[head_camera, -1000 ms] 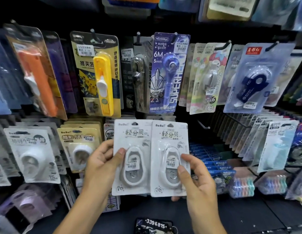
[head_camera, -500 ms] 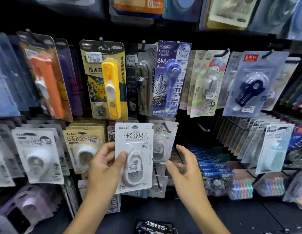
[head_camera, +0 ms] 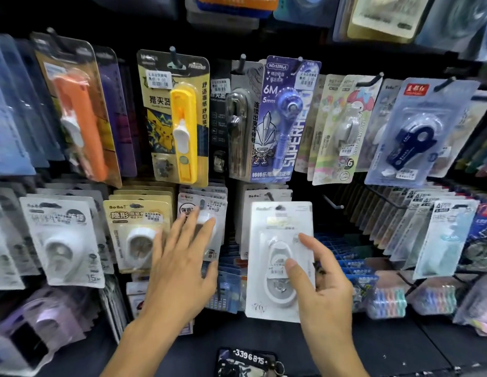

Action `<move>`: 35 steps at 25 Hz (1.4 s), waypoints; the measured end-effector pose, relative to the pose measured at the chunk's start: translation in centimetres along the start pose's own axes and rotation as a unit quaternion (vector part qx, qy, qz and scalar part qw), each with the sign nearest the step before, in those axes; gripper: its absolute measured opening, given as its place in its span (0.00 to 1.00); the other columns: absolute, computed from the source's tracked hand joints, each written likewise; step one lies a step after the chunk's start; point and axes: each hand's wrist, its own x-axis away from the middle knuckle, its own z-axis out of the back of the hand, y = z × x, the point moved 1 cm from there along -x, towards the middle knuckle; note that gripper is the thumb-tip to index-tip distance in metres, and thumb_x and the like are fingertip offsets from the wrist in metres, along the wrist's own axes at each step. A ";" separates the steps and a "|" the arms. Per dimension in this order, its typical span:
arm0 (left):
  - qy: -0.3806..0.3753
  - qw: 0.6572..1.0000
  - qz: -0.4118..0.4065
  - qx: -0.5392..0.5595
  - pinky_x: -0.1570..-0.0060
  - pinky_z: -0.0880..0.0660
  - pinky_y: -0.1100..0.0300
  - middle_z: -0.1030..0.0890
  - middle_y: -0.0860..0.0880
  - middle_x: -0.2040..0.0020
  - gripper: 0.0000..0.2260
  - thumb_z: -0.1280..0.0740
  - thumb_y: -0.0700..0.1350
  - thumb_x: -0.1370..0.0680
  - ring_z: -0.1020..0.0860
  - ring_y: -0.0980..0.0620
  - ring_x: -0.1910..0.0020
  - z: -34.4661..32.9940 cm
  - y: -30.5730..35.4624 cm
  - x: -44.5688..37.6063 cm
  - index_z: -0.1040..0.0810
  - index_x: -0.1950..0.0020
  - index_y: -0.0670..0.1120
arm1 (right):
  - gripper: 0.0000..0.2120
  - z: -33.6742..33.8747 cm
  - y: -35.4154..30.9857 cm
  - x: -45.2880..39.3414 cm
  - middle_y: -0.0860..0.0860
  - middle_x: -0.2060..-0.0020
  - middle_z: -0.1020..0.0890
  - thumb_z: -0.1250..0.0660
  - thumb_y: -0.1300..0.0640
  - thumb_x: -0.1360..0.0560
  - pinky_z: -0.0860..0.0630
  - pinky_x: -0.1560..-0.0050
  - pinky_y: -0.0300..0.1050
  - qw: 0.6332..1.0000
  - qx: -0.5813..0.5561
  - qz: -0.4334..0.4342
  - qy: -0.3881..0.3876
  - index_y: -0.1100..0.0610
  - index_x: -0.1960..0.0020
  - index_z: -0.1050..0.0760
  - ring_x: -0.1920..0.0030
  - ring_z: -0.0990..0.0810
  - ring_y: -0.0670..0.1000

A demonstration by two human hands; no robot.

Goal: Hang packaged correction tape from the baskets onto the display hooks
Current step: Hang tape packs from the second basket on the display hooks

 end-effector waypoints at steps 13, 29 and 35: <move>-0.038 0.997 -0.005 -0.064 0.27 0.74 0.50 0.82 0.61 0.29 0.40 0.42 0.57 0.18 0.77 0.57 0.27 -0.4 0.0 0.4 0.73 0.23 0.59 | 0.16 -3.1 3.2 -8.9 0.51 0.44 0.24 0.33 0.54 0.19 0.30 0.49 0.33 0.960 0.238 0.050 -0.136 0.45 0.32 0.25 0.52 0.25 0.39; -0.004 0.998 -0.026 -0.051 0.28 0.75 0.53 0.79 0.61 0.26 0.42 0.40 0.55 0.19 0.73 0.58 0.24 -1.1 -0.3 0.5 0.74 0.25 0.60 | 0.32 -3.6 3.3 -8.0 0.46 0.26 0.36 0.31 0.37 0.26 0.35 0.28 0.50 0.963 0.244 0.088 -0.073 0.34 0.27 0.40 0.26 0.38 0.44; 0.008 0.999 -0.029 -0.045 0.26 0.72 0.52 0.74 0.59 0.23 0.43 0.37 0.54 0.20 0.69 0.56 0.22 -1.5 -0.3 0.5 0.71 0.23 0.59 | 0.19 -4.8 -2.3 -8.5 0.48 0.44 0.27 0.47 0.40 0.20 0.37 0.44 0.49 0.925 0.347 0.131 0.088 0.51 0.52 0.24 0.45 0.29 0.52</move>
